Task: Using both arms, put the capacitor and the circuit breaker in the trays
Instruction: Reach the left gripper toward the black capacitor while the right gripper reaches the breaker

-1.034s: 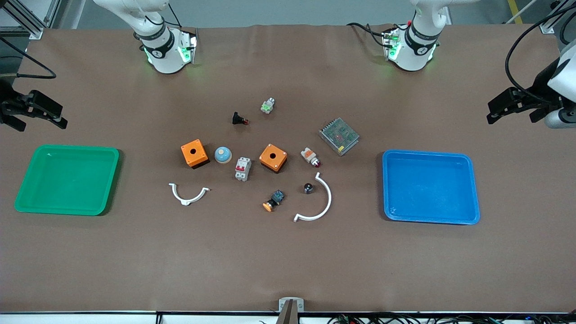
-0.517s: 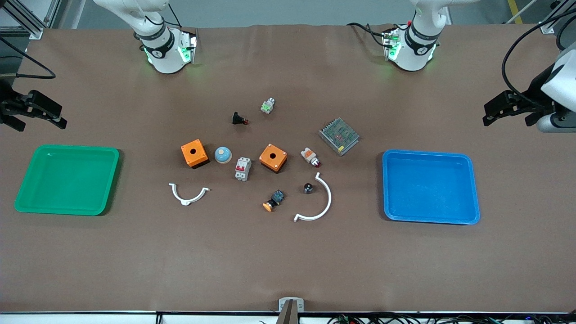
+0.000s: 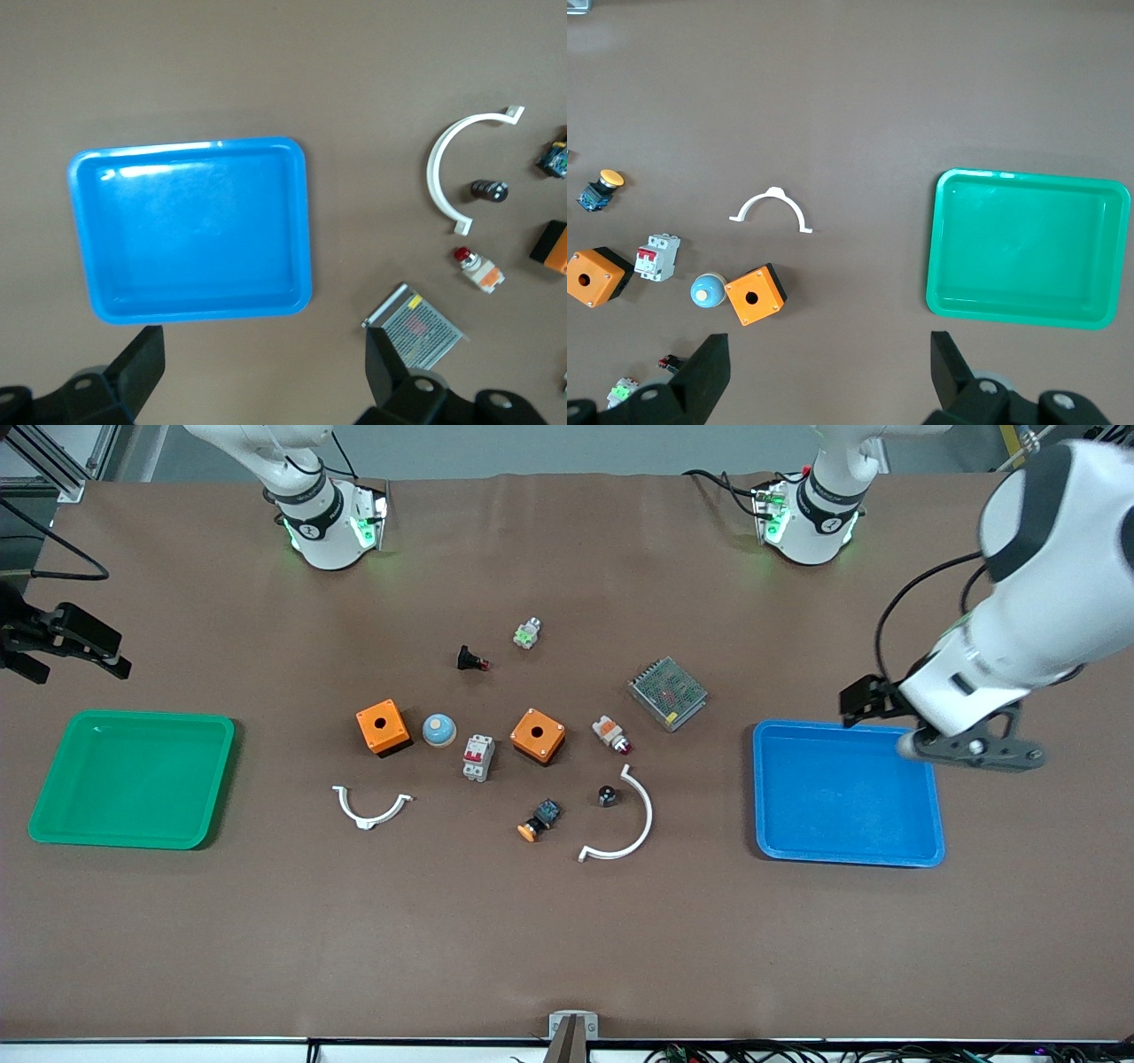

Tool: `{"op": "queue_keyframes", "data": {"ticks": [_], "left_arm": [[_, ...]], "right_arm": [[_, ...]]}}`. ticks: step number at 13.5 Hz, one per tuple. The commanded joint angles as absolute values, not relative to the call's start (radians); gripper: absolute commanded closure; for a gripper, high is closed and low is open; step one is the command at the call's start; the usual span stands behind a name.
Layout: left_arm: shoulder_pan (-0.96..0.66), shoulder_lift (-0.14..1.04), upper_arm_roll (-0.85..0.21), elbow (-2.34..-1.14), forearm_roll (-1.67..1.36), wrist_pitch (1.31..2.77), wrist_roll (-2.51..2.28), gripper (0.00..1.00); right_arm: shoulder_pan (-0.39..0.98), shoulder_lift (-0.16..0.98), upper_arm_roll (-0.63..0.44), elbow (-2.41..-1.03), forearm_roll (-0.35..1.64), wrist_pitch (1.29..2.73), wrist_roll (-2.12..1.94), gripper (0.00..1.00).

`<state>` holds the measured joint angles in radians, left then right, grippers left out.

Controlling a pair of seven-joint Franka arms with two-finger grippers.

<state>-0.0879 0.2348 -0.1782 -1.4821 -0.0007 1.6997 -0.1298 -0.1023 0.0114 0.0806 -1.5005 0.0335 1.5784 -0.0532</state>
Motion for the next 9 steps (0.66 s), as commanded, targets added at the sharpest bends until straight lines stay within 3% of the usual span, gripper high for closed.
{"op": "queue_keyframes", "data": {"ticks": [1,4,9], "left_arm": [[-0.138,0.311,-0.178,-1.428,-0.006,1.739,-0.224,0.00],[-0.233,0.417,-0.178,-1.364,-0.006,1.756,-0.364,0.00],[-0.366,0.567,-0.154,-1.345,0.006,1.937,-0.506,0.00]], "right_arm": [[-0.126,0.026,0.098,-1.474,0.023,1.565,-0.061,0.00],[-0.114,0.032,0.107,-1.476,0.034,1.568,-0.067,0.00],[0.069,0.050,0.109,-1.514,0.041,1.575,0.044,0.00]]}}
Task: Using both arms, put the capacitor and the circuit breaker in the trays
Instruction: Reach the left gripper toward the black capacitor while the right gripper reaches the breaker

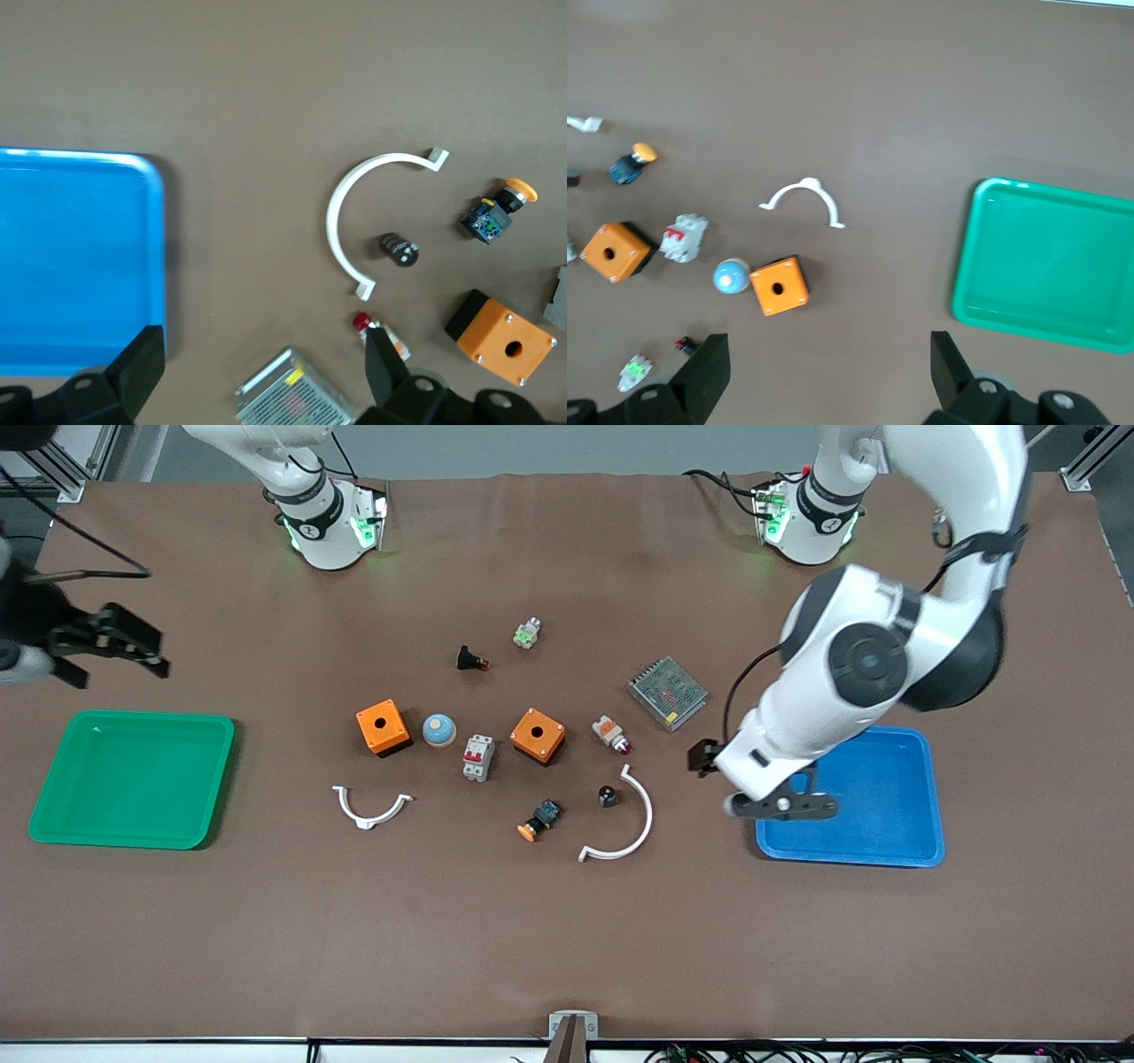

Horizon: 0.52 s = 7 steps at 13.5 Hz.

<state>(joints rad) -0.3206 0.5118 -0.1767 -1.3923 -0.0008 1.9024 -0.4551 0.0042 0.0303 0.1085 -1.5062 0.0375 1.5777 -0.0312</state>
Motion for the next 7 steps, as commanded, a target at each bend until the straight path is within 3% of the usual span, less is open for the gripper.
{"op": "queue_keyframes", "data": {"ticks": [1,3,7], "left_arm": [[-0.380,0.593,-0.149,-1.345,0.006,1.971,-0.537,0.00],[-0.428,0.652,-0.131,-1.333,0.008,2.040,-0.575,0.00],[-0.590,0.744,0.003,-1.281,0.006,2.117,-0.690,0.04]], "right_arm": [[0.118,0.060,0.107,-1.534,0.043,1.583,0.125,0.00],[0.208,0.066,0.107,-1.601,0.044,1.656,0.271,0.00],[0.374,0.129,0.107,-1.736,0.074,1.871,0.468,0.00]]}}
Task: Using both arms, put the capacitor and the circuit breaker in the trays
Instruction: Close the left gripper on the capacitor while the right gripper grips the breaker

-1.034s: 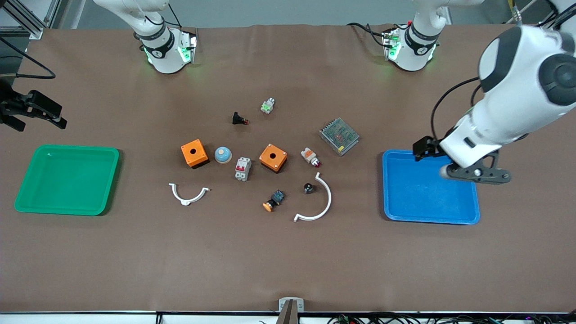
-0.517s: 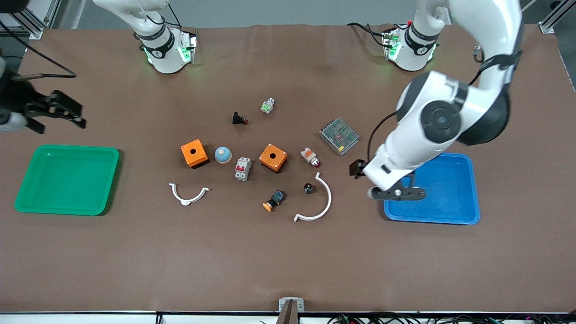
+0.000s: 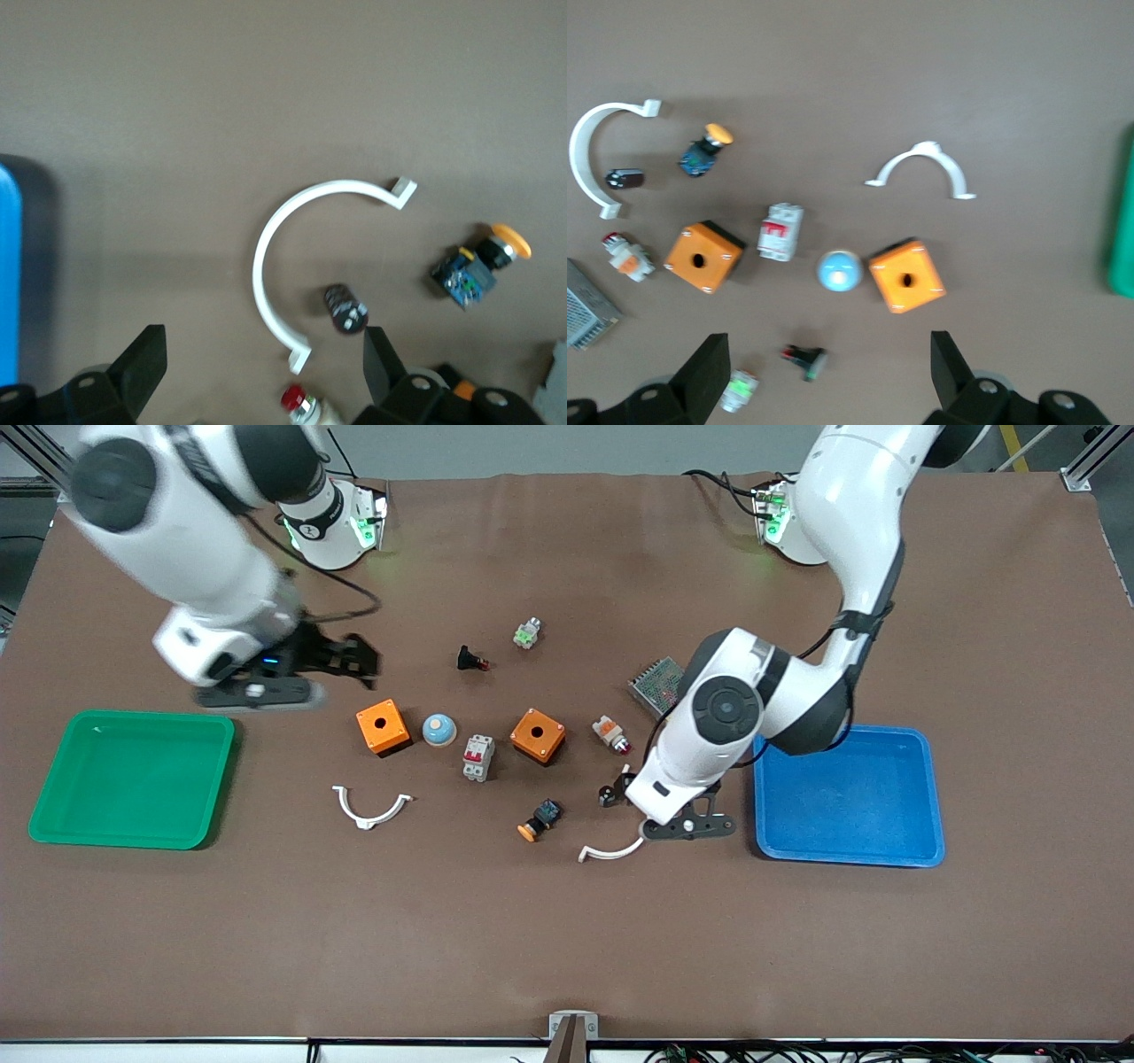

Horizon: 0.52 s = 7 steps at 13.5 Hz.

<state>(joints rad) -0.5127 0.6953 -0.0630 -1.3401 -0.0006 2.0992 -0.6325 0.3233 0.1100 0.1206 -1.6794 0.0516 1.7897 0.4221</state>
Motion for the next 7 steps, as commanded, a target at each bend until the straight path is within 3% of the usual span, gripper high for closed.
{"op": "queue_keyframes", "data": {"ticks": [1,7], "left_arm": [[-0.610,0.759,0.018,-1.281,0.005,2.134,-0.707,0.05],[-0.652,0.827,0.018,-1.282,0.005,2.174,-0.756,0.17]], "right_arm": [[0.397,0.158,0.107,-1.758,0.074,1.925,0.469,0.00],[0.437,0.389,0.107,-1.802,0.074,2.215,0.551,0.00]]}}
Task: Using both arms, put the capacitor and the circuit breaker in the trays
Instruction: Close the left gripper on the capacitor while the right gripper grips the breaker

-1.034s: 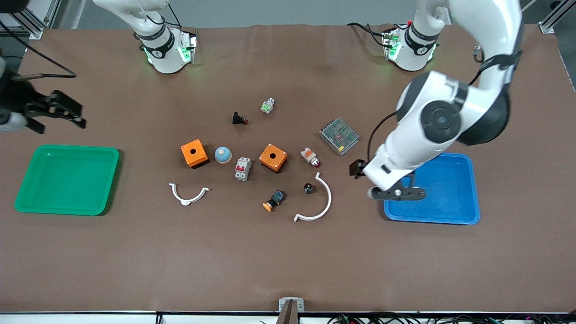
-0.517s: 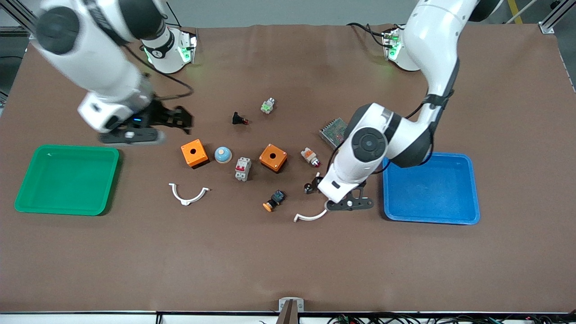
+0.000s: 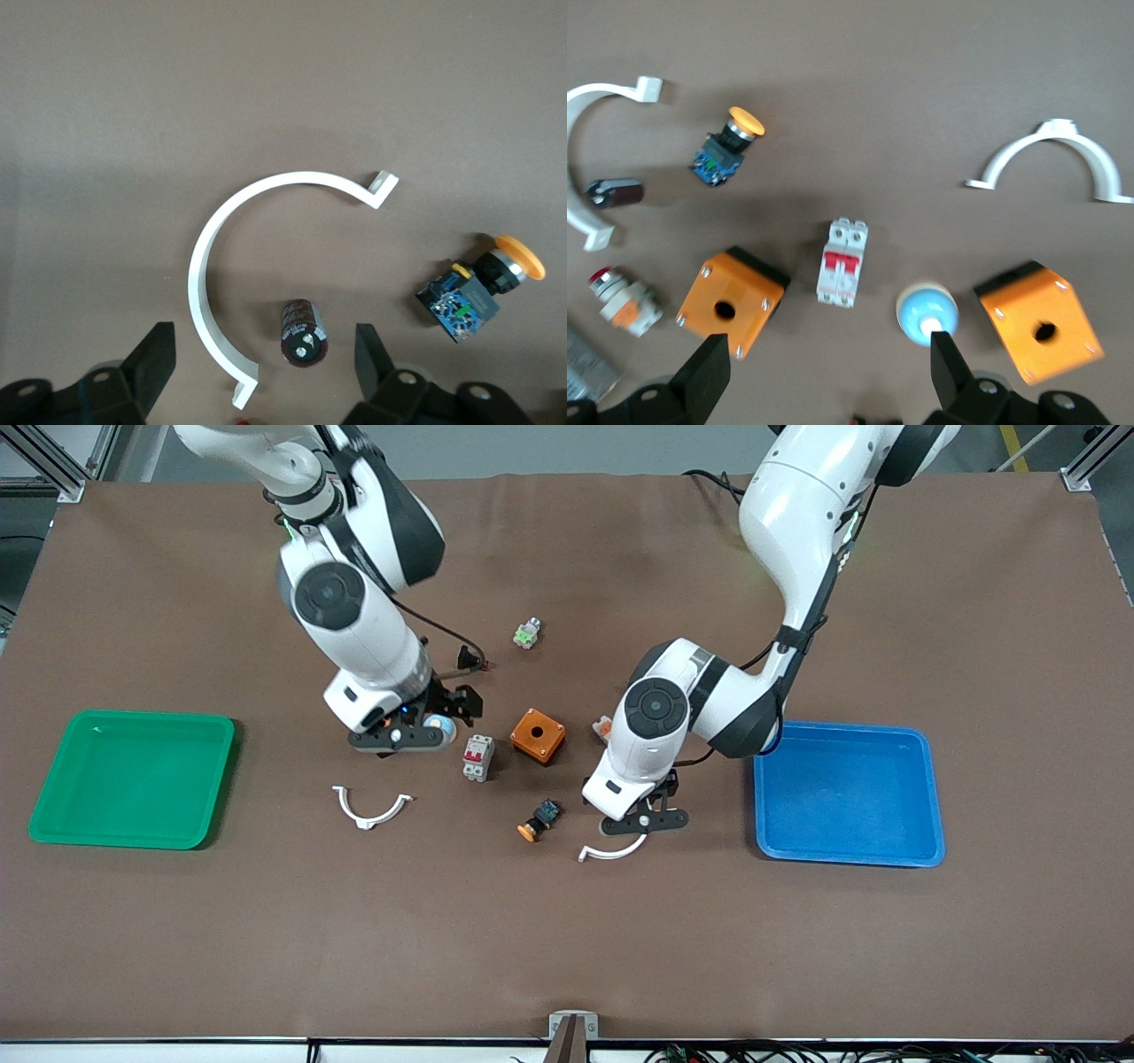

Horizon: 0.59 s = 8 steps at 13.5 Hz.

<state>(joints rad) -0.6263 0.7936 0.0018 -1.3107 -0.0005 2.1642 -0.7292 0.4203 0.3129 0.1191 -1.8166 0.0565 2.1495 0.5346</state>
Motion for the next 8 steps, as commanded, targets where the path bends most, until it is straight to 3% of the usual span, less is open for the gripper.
{"op": "queue_keyframes", "data": {"ticks": [1,8], "left_arm": [[-0.655,0.836,0.017,-1.284,0.003,2.174,-0.762,0.21],[-0.687,0.887,0.014,-1.292,-0.002,2.174,-0.821,0.36]], "right_arm": [[0.439,0.425,0.107,-1.802,0.074,2.252,0.551,0.00],[0.428,0.499,0.106,-1.792,0.071,2.284,0.538,0.00]]}}
